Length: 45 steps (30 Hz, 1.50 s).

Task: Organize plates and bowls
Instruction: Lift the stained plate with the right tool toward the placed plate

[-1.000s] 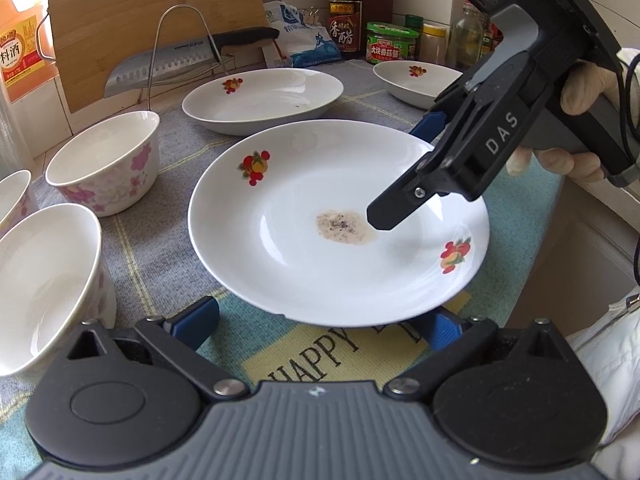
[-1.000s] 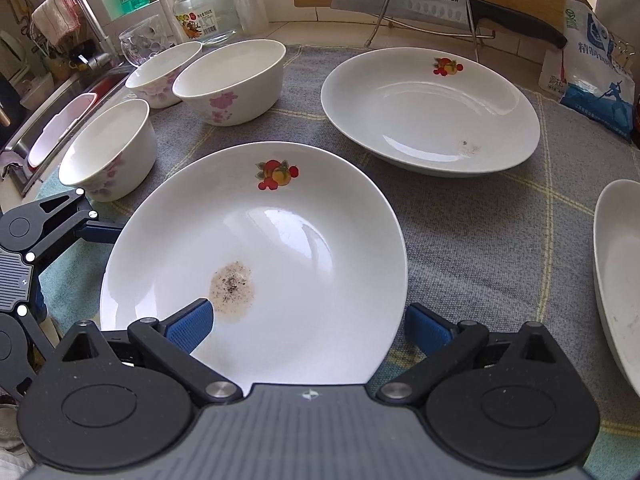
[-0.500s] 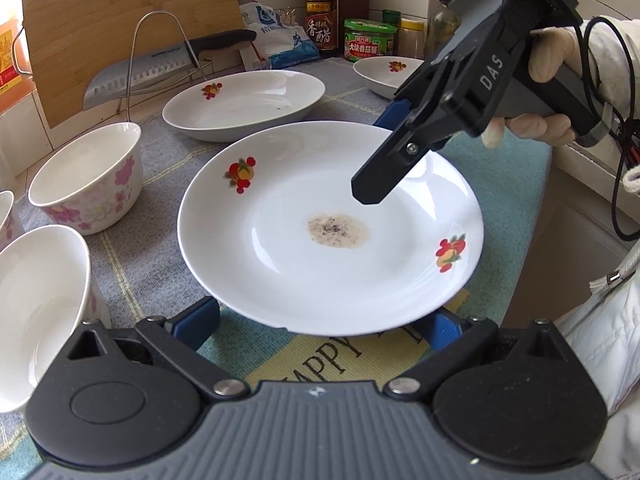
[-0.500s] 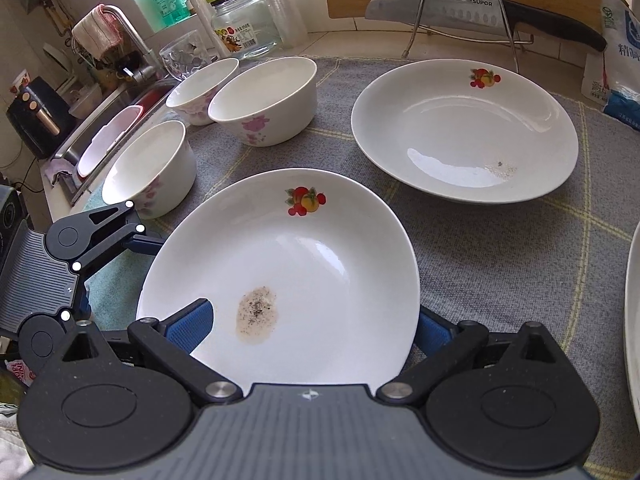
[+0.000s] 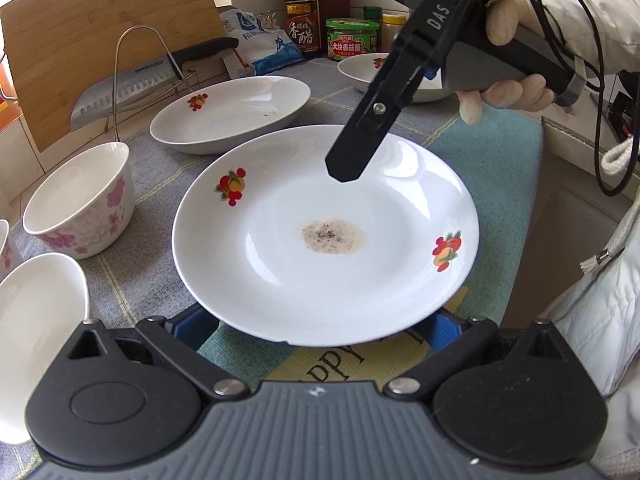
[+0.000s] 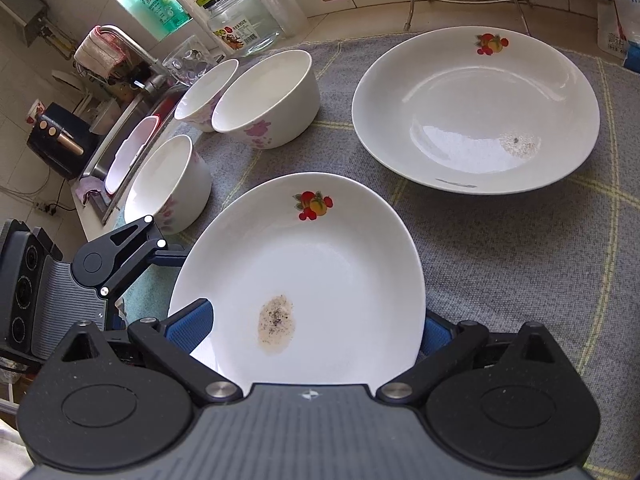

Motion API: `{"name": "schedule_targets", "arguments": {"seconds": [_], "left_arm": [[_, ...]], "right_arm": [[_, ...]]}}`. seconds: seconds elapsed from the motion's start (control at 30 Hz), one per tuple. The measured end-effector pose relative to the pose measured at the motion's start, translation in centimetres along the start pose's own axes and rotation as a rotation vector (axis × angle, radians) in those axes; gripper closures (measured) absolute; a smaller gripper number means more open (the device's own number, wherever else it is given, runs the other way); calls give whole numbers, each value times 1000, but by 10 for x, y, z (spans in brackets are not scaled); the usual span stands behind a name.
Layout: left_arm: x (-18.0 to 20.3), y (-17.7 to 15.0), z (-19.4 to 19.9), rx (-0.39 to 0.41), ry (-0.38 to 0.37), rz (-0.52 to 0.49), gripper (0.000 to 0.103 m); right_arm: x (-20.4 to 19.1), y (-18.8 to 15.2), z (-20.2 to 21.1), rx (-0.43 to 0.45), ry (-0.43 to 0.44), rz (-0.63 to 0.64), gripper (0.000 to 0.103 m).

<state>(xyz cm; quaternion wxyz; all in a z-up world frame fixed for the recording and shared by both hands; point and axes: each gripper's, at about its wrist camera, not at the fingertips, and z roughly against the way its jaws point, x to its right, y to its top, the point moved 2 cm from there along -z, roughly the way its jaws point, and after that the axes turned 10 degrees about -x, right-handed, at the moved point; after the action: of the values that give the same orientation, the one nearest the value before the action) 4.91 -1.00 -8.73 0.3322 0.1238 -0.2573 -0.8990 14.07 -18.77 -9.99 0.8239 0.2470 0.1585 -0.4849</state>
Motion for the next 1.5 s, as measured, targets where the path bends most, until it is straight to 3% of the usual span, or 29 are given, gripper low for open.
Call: {"name": "schedule_targets", "arguments": {"seconds": [0.3, 0.8, 1.1, 1.5], "left_arm": [[-1, 0, -1, -2, -13, -4, 1], [-5, 4, 0, -18, -35, -5, 2], [-6, 14, 6, -20, -45, -13, 2], [3, 58, 8, 7, -49, -67, 2]], "right_arm": [[5, 8, -1, -42, 56, -69, 0], [2, 9, -4, -78, 41, -68, 0], [1, 6, 8, -53, 36, -60, 0], [19, -7, 50, 21, 7, -62, 0]]}}
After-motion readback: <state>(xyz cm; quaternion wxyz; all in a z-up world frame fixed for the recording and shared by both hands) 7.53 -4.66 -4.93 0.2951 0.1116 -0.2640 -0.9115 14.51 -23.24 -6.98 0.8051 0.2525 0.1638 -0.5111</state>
